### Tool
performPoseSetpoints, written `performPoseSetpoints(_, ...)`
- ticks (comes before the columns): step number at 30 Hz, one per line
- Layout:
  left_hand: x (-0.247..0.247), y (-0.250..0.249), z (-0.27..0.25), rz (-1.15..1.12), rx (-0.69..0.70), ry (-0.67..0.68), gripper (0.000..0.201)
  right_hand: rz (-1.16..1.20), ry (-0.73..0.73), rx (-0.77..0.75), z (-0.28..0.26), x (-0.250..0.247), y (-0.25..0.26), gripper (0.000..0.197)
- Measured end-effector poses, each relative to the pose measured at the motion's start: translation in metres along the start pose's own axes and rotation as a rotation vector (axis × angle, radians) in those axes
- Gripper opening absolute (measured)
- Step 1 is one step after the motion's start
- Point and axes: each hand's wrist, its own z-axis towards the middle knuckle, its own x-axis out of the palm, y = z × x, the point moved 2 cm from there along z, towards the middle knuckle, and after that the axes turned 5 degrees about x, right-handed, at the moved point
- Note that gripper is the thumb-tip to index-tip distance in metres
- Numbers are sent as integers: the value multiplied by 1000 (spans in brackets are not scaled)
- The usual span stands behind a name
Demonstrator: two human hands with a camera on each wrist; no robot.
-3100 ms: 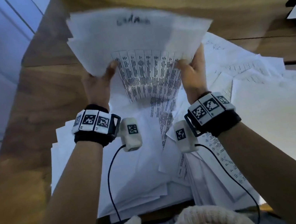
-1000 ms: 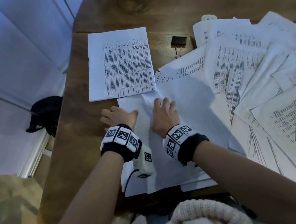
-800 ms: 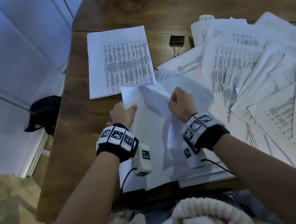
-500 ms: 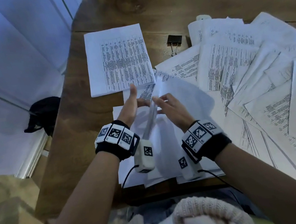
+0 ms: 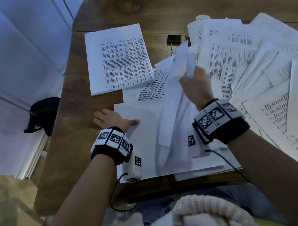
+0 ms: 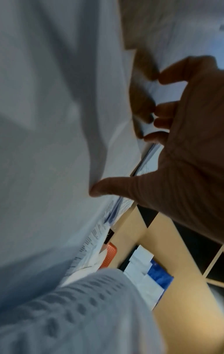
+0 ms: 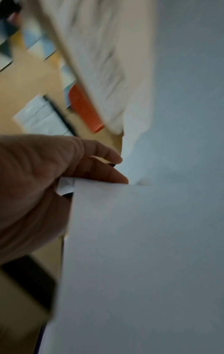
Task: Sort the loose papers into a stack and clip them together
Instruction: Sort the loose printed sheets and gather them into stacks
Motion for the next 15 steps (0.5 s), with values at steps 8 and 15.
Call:
performPoseSetpoints(8, 9, -17, 2, 8, 13, -53, 90, -253, -125, -634, -38, -28, 68, 11)
performPoseSetpoints(15, 1, 1, 27, -109, 165, -76, 61, -661, 534, -628, -89, 42, -26, 25)
